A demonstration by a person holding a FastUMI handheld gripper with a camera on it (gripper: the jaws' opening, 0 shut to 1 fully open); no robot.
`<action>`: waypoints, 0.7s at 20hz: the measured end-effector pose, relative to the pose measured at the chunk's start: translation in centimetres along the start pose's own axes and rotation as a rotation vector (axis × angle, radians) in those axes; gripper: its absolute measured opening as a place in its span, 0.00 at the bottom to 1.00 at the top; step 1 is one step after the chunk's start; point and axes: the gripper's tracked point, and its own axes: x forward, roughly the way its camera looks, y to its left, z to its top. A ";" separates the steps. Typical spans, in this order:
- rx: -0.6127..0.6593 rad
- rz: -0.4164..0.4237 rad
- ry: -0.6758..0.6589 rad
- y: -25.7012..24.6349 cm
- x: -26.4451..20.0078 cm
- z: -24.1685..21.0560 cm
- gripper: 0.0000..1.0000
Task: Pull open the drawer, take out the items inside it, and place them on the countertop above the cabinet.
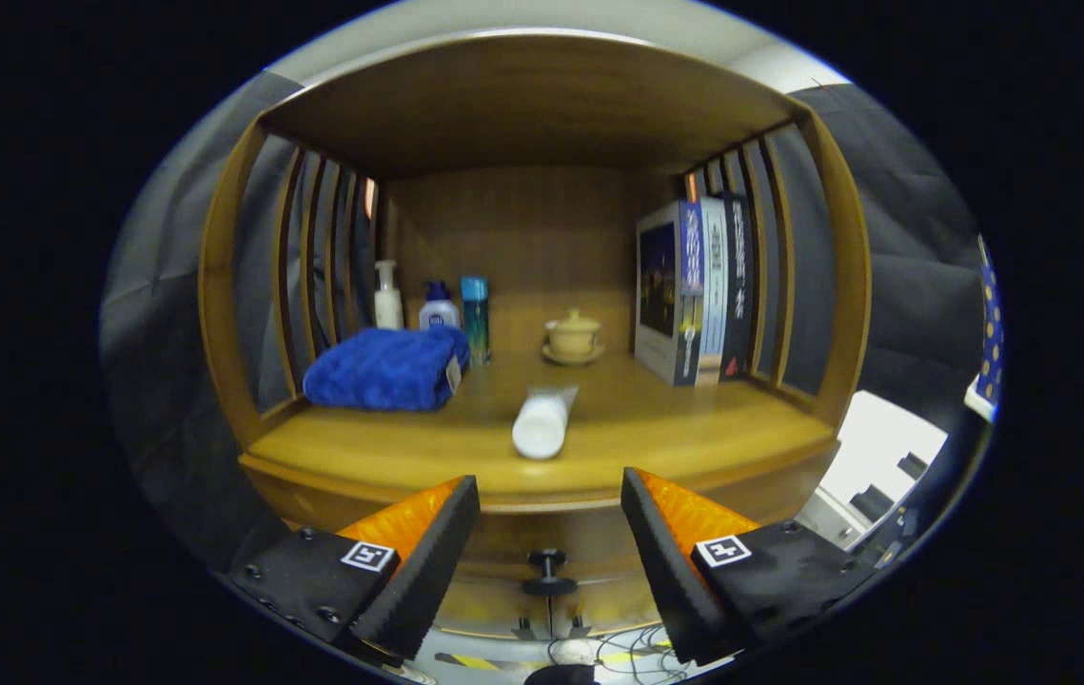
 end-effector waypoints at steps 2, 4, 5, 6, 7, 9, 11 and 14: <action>-0.013 -0.017 -0.055 -1.0 -2.0 6.3 0.99; -0.031 -0.037 -0.110 -1.7 -4.4 12.1 0.99; -0.036 -0.048 -0.136 -1.9 -5.8 14.6 0.99; -0.039 -0.053 -0.161 -1.9 -6.9 16.6 0.99; -0.033 -0.046 -0.188 -1.5 -7.9 18.4 0.99; 0.018 -0.004 -0.198 -0.2 -9.3 20.1 0.99; 0.037 0.010 -0.183 0.2 -10.2 20.0 0.99; -0.039 -0.043 -0.192 -0.7 -10.2 20.0 0.99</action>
